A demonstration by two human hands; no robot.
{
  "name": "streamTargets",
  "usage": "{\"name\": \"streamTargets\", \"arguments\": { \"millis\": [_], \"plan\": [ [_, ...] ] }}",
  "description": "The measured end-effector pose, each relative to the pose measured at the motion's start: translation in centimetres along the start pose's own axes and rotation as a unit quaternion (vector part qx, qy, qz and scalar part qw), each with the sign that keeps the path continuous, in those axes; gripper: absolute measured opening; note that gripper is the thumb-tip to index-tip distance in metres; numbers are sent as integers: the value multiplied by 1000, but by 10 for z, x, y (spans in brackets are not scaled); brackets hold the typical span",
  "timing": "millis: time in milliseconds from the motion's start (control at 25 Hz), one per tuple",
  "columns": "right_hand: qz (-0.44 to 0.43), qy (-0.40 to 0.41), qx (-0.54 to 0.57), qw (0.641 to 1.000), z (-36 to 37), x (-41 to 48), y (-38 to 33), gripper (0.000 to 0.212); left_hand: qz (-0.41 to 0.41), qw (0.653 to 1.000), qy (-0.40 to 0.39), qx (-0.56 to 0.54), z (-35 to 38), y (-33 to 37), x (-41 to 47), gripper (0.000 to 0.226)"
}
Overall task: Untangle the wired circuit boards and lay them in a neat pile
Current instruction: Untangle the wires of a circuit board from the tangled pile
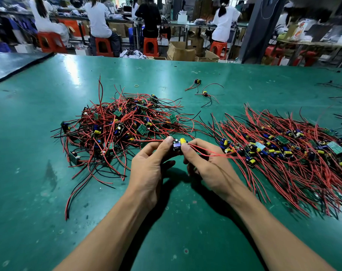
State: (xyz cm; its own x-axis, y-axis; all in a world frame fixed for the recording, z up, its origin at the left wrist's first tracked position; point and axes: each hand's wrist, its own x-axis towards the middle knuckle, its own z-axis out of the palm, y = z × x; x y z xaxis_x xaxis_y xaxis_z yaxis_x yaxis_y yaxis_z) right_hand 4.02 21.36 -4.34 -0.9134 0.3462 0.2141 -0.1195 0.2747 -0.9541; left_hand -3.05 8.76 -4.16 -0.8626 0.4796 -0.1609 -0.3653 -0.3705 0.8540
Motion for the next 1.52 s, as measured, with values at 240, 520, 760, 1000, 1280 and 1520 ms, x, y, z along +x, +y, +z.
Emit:
{"name": "streamTargets", "arguments": {
  "millis": [240,520,760,1000,1280,1520],
  "plan": [
    [21,-1,72,997,-5,1,-4,25,2,1000,1,-7,1,-1,0,15],
    [154,-1,315,937,-18,5,-14,30,11,994,-83,75,1,-3,-2,17],
    [260,-137,269,917,-27,0,-14,30,-76,983,-148,79,0,5,-3,26],
    [247,-150,202,936,-24,0,-7,33,-96,977,-183,55,-3,-1,-5,29],
    [207,-108,233,944,-27,3,0,19,-100,982,-158,21,-6,-3,2,22],
    [185,-125,236,946,-25,4,5,39,-113,979,-166,43,-8,-4,4,20]
  ]
}}
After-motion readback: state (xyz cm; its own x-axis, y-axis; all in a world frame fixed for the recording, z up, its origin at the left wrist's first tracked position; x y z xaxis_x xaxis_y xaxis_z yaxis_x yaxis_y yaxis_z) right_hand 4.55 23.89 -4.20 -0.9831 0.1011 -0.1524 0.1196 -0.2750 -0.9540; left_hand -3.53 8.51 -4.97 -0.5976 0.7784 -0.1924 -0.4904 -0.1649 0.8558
